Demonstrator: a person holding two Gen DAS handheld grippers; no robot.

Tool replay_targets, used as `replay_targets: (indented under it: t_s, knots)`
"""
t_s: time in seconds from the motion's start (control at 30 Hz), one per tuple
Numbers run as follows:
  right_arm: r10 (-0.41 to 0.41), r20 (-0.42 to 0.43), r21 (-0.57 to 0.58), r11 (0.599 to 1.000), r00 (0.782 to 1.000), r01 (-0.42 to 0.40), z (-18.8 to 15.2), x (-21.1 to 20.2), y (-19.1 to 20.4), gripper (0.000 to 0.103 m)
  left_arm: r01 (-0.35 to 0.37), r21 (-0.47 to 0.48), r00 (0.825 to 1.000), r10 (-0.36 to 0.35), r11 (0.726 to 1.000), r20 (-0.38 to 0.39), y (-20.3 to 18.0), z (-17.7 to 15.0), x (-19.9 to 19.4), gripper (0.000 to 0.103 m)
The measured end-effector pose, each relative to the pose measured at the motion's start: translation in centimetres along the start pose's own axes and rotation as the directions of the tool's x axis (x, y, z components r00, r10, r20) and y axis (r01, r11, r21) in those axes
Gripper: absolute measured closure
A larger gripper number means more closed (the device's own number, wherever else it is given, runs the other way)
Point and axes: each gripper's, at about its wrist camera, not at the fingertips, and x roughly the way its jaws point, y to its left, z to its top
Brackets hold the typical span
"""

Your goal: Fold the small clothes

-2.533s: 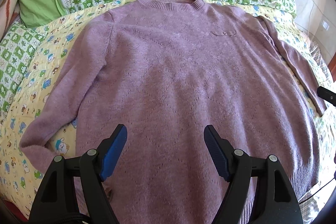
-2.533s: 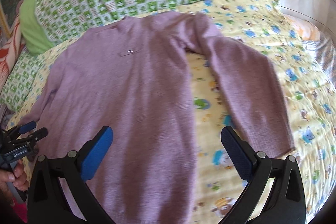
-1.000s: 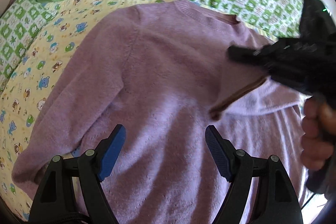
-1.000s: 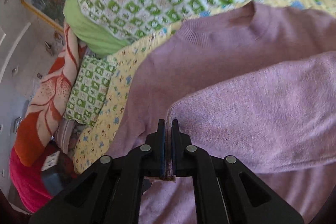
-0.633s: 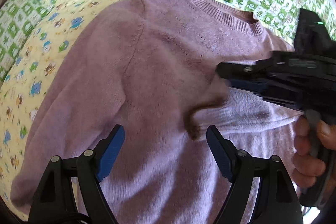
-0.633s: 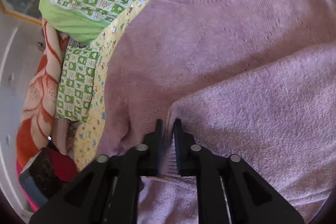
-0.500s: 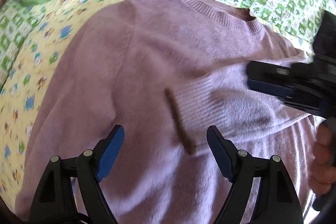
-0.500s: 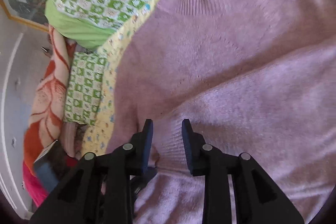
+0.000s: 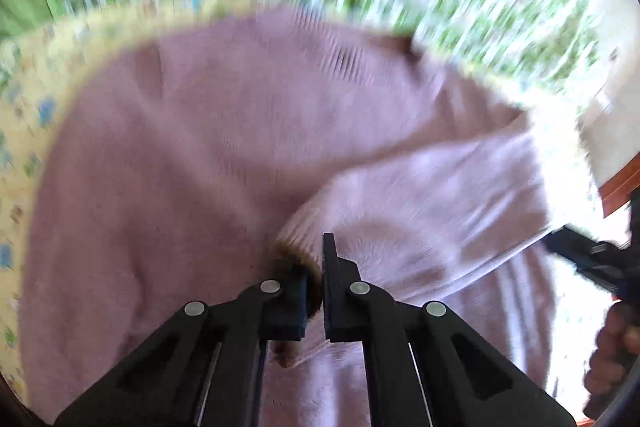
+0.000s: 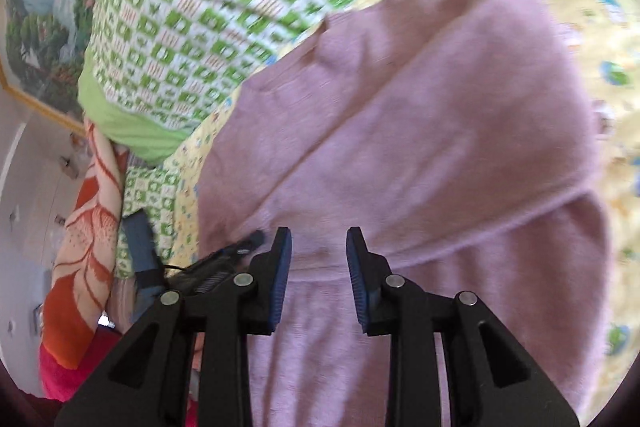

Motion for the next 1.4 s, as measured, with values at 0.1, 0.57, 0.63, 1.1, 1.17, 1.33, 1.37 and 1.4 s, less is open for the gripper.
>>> replay_targets:
  t_s: [0.1,0.57,0.63,1.1,1.17,1.33,1.37,1.4]
  knots:
    - [-0.05,0.05,0.021,0.999,0.997,0.049,0.1,-2.1,-1.6,0.073,0.001,0.011,0.996,-0.002,1.0,0.093,0.7,1.3,-3.4,0.1]
    - [-0.245,0.138,0.121,0.966,0.96,0.229,3.6,-3.1,-8.5,0.052,-0.157,-0.144,0.987,0.161,0.977,0.016,8.2,1.7,-0.4,0.099]
    - [-0.251,0.155,0.114,0.965,0.955,0.235,4.8,-2.7,-8.8,0.051,-0.165,-0.126,0.986,0.168,0.978,0.013,8.0,1.7,-0.2,0.099]
    - [-0.323,0.158,-0.047,0.941,0.933,0.334,11.2,0.0,-8.1,0.093,-0.158,-0.079,0.987,0.158,0.984,-0.001,5.4,1.0,0.8,0.1]
    - [-0.347,0.13,-0.062,0.932,0.929,0.357,11.4,0.8,-8.5,0.093,-0.2,-0.06,0.98,0.199,0.978,-0.022,5.4,0.8,2.1,0.099]
    - [-0.36,0.104,-0.029,0.931,0.927,0.364,11.2,1.7,-9.1,0.08,-0.199,-0.1,0.978,0.192,0.975,-0.075,6.8,0.2,2.5,0.089]
    - [-0.367,0.108,-0.019,0.929,0.924,0.371,11.1,1.4,-8.7,0.071,-0.191,-0.114,0.98,0.183,0.975,-0.072,6.9,0.1,1.9,0.083]
    - [-0.369,0.115,-0.015,0.928,0.922,0.373,10.9,1.1,-8.3,0.067,-0.183,-0.132,0.982,0.176,0.974,-0.069,7.1,-0.2,1.1,0.072]
